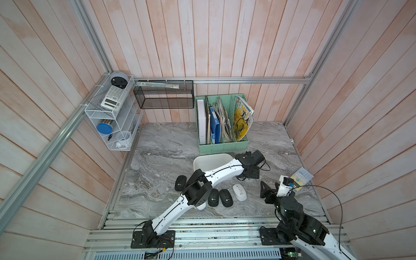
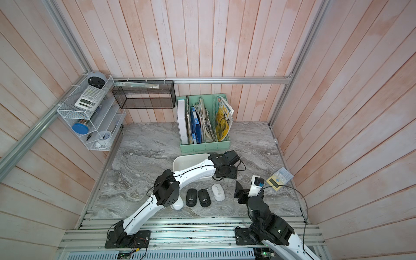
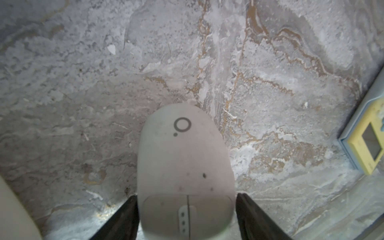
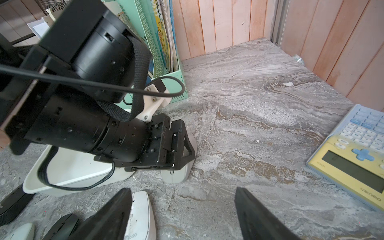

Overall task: Take out the mouse from the storage box
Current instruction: Place the mouse at the center of the board, then reset both arms

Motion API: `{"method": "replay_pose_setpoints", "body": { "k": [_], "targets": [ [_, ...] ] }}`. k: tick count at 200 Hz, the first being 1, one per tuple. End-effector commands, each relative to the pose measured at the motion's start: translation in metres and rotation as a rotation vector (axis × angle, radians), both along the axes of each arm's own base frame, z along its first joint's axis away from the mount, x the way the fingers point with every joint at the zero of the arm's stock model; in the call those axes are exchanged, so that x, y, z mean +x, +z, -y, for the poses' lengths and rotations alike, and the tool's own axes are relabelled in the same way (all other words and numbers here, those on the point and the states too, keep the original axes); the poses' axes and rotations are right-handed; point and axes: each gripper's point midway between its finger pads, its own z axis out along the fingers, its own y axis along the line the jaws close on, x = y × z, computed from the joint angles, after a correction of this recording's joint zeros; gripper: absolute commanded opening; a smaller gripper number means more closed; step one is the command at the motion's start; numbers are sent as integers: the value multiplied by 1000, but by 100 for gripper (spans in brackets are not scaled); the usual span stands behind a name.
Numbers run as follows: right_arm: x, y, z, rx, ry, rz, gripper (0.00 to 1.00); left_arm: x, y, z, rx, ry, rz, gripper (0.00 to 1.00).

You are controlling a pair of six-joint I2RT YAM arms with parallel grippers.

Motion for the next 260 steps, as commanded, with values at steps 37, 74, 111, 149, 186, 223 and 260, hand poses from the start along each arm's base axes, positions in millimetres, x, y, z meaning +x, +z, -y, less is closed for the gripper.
{"method": "replay_pose_setpoints", "body": {
  "k": [37, 74, 111, 149, 186, 223, 260],
  "targets": [
    [0, -3, 6, -12, -29, -3, 84, 7, 21, 4, -31, 1, 43, 84],
    [0, -3, 6, -12, -28, -3, 84, 12, 52, 2, -56, 1, 98, 84],
    [0, -2, 7, -15, -32, 1, 84, 13, 103, -10, -84, -22, 157, 85],
    [1, -2, 4, -15, -19, 5, 85, 5, 164, -49, -103, -20, 293, 88],
    [1, -3, 1, -12, -5, 8, 85, -12, 201, -118, -155, 45, 478, 97],
    [3, -3, -5, -13, 17, 9, 86, -36, 208, -228, -152, 235, 676, 100],
    [8, -5, -11, -27, 27, 3, 97, -69, 208, -348, -204, 509, 849, 100]
  ]
}}
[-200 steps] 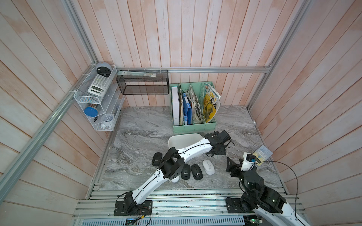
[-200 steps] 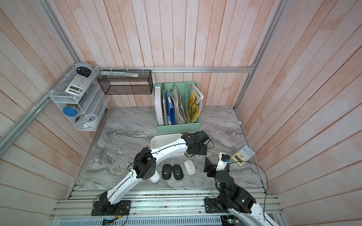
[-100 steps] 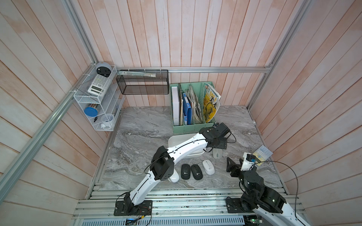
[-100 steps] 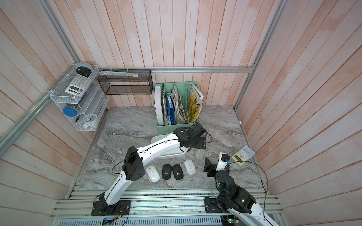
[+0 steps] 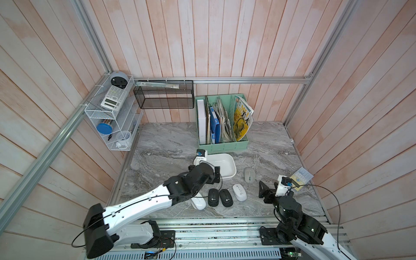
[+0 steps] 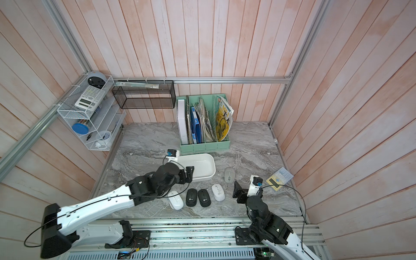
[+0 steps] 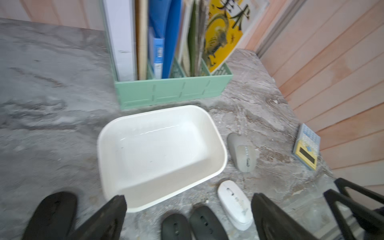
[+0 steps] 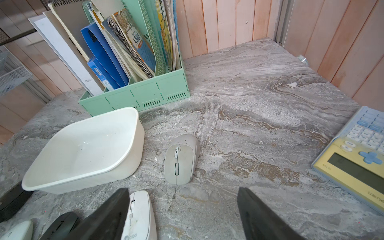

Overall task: Take out the mouse from the storage box
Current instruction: Reset both arms

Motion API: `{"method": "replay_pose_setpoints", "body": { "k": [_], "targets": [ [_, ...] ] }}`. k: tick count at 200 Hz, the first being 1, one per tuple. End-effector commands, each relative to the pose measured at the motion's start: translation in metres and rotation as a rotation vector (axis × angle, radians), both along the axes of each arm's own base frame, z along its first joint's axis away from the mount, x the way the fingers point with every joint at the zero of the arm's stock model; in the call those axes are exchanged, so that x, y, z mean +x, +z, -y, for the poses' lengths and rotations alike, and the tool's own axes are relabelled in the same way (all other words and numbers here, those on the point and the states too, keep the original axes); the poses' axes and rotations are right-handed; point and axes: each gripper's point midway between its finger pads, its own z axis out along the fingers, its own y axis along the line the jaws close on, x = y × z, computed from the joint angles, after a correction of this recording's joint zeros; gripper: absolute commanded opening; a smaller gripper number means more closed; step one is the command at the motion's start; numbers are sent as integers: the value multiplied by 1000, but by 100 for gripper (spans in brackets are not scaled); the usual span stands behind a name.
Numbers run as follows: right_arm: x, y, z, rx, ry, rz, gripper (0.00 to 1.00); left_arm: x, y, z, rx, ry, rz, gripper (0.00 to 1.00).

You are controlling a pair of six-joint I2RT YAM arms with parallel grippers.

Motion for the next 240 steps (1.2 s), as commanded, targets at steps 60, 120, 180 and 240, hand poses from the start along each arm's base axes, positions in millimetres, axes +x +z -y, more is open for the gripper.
{"method": "replay_pose_setpoints", "body": {
  "k": [60, 120, 180, 240],
  "targets": [
    [27, 14, -23, -72, 11, 71, 97, -9, 4, -123, 86, 319, 418, 100],
    [64, 45, -25, -277, -78, 142, 98, 49, -15, -146, 401, 369, 399, 100],
    [123, 45, 16, -498, -310, 49, 97, 102, -47, -230, 393, 616, 300, 100],
    [162, -13, 52, -594, -415, 42, 98, 124, -84, -257, 367, 603, 311, 100]
  ]
}}
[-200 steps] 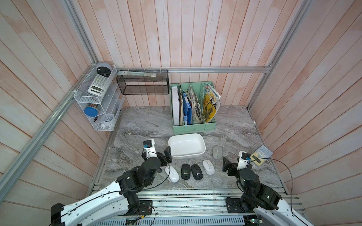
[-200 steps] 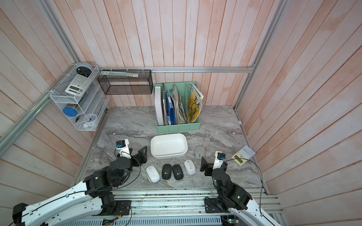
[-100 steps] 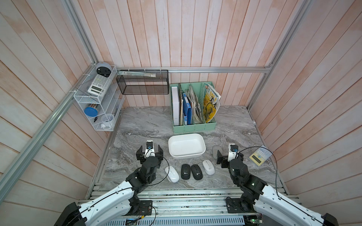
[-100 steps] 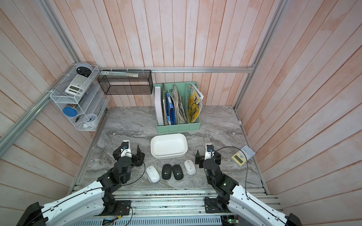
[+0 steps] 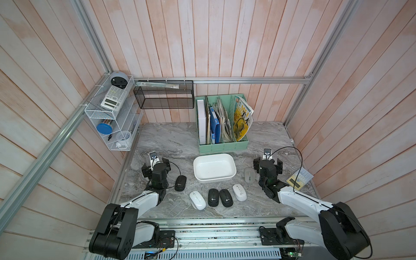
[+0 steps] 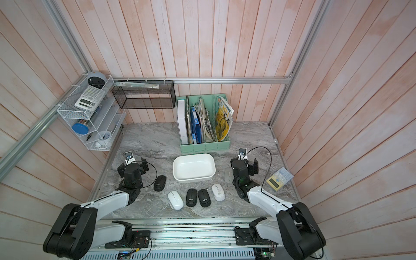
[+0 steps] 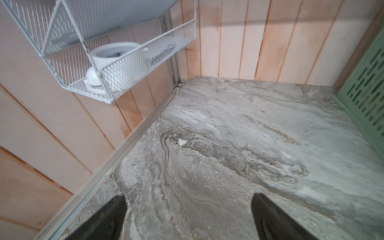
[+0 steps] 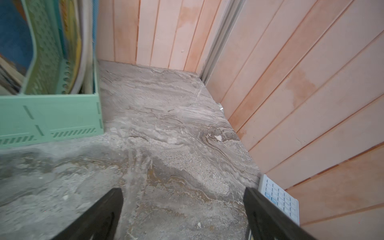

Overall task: Take out the mouse from the storage box
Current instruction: Reset both arms

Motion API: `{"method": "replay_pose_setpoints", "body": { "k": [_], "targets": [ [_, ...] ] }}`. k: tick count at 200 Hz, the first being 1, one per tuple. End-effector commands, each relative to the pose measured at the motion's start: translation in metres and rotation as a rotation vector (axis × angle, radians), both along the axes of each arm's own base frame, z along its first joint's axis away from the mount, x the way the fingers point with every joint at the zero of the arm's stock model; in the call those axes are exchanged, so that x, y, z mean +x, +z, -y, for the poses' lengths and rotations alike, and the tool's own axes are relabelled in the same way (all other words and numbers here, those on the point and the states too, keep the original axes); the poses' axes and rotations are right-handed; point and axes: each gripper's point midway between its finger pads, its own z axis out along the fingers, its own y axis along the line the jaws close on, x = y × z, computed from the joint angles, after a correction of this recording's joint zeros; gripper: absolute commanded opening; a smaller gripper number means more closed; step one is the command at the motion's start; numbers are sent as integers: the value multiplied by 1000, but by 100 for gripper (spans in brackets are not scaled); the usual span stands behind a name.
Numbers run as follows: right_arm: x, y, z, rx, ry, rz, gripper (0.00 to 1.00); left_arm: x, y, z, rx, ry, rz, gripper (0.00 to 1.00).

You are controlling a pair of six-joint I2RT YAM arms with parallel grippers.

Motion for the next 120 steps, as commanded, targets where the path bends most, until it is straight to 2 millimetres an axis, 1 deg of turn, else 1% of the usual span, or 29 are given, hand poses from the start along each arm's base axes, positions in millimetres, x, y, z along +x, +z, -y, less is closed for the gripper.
{"method": "replay_pose_setpoints", "body": {
  "k": [1, 16, 25, 31, 42, 47, 53, 59, 68, 77, 85, 92, 96, 101, 107, 120],
  "targets": [
    [13, 6, 5, -39, -6, 100, 98, 15, 20, 12, -16, -95, 115, 100],
    [17, 0, 3, -71, 11, 118, 97, 22, 18, 16, -1, -146, 123, 100],
    [18, -5, 3, -72, 29, 127, 98, 26, 11, 15, -18, -175, 120, 100],
    [19, -9, 6, -66, 31, 131, 98, 28, 8, 14, -27, -182, 138, 100],
    [21, -13, 11, -37, 42, 155, 98, 29, -6, 11, -46, -181, 140, 100],
    [21, -12, 15, -20, 34, 177, 98, 31, -5, 8, -45, -173, 166, 100],
    [19, -11, 21, 5, 22, 190, 98, 30, -8, 6, -57, -168, 147, 100],
    [18, -14, 21, 37, 49, 187, 98, 32, -13, 3, -77, -164, 104, 100],
    [19, -19, 22, 75, 83, 173, 98, 39, -12, 0, -99, -167, 91, 100],
    [23, -21, 23, 99, 105, 160, 98, 44, -15, -5, -111, -153, 81, 100],
    [27, -24, 22, 129, 129, 138, 98, 44, -15, -5, -116, -152, 67, 100],
    [29, -31, 25, 160, 138, 109, 98, 44, -13, -4, -114, -154, 81, 100],
    [30, -39, 27, 178, 131, 73, 97, 44, -14, -5, -112, -154, 84, 100],
    [34, -40, 28, 179, 124, 64, 98, 44, -14, -4, -112, -155, 84, 100],
    [38, -41, 25, 180, 149, 58, 97, 43, -14, -5, -114, -154, 79, 100],
    [40, -42, 26, 198, 157, 62, 98, 42, -14, -5, -110, -151, 83, 100]
  ]
}}
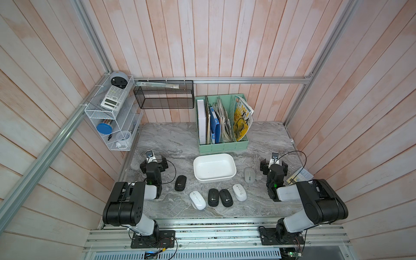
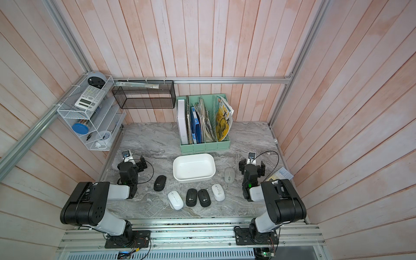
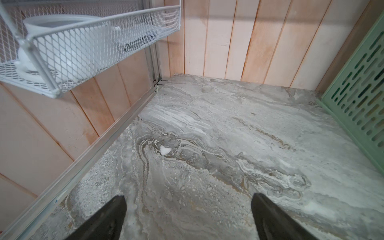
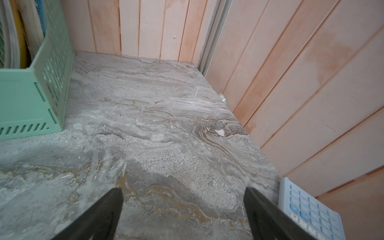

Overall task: Take out the mouse from the storage box
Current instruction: Reset both arms

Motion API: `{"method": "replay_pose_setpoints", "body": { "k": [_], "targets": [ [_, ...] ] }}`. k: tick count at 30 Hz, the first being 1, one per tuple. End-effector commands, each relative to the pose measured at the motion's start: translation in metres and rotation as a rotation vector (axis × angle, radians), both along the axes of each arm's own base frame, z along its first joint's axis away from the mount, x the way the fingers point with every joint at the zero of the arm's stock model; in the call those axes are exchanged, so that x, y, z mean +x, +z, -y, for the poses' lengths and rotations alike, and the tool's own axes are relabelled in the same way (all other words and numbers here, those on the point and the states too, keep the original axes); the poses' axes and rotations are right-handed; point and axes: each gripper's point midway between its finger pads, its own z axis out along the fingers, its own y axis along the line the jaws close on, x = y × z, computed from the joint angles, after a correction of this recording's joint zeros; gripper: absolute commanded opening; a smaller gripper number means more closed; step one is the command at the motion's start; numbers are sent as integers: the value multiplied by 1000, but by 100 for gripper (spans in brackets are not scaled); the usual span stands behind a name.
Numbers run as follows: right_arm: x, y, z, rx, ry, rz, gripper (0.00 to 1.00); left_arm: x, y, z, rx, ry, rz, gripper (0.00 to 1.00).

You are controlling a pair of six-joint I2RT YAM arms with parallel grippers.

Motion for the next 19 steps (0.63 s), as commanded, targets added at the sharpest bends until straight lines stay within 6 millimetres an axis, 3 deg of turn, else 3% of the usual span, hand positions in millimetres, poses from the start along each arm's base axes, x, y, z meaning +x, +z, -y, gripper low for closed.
{"method": "replay_pose_setpoints", "body": {
  "k": [1, 19],
  "targets": [
    [12, -4, -15, 86, 95, -9, 98, 3, 4, 4, -20, -21, 19, 100],
    [10, -3, -1, 88, 5, 11, 98, 5, 4, 7, -16, -36, 13, 100]
  ]
}}
